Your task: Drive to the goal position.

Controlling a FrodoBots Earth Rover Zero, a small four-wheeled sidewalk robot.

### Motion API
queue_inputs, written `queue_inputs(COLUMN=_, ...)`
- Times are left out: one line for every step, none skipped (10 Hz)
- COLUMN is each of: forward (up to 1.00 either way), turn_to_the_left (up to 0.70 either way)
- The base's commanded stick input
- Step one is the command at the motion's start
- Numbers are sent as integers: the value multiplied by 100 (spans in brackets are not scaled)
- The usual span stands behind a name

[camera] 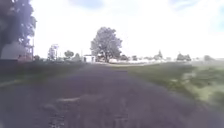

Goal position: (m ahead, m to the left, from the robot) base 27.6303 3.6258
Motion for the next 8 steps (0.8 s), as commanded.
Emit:
queue_inputs(forward=70, turn_to_the_left=2)
queue_inputs(forward=70, turn_to_the_left=3)
queue_inputs(forward=70, turn_to_the_left=3)
queue_inputs(forward=70, turn_to_the_left=3)
queue_inputs(forward=70, turn_to_the_left=2)
queue_inputs(forward=70, turn_to_the_left=1)
queue_inputs(forward=70, turn_to_the_left=1)
queue_inputs(forward=70, turn_to_the_left=0)
